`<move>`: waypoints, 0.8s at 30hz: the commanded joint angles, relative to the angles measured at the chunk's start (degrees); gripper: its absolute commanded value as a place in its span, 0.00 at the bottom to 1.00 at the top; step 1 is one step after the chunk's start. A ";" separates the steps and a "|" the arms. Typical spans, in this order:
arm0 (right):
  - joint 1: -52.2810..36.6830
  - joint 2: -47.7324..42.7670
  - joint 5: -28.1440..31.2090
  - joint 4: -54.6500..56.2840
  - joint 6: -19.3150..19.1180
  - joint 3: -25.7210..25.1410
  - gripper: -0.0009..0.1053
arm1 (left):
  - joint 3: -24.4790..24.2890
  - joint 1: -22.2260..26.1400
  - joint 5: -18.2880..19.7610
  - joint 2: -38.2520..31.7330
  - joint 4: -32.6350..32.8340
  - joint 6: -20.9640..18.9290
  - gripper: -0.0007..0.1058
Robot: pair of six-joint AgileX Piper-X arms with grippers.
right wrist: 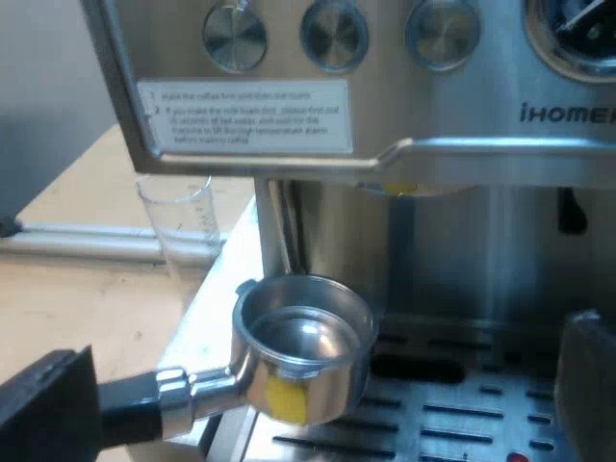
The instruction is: Put the handle in the coffee machine
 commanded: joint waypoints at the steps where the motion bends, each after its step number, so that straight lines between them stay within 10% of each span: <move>1: -0.07 -0.24 1.72 -0.90 -0.97 -0.12 0.93 | -2.74 0.16 6.19 1.89 -1.14 1.61 0.01; 15: -0.19 1.51 2.38 -3.45 -1.82 -0.12 0.93 | -12.35 0.16 7.73 17.55 5.79 15.18 0.02; 24: -0.19 7.18 5.97 -15.10 -8.45 -0.12 0.93 | -15.29 0.16 10.05 23.73 6.32 17.06 0.02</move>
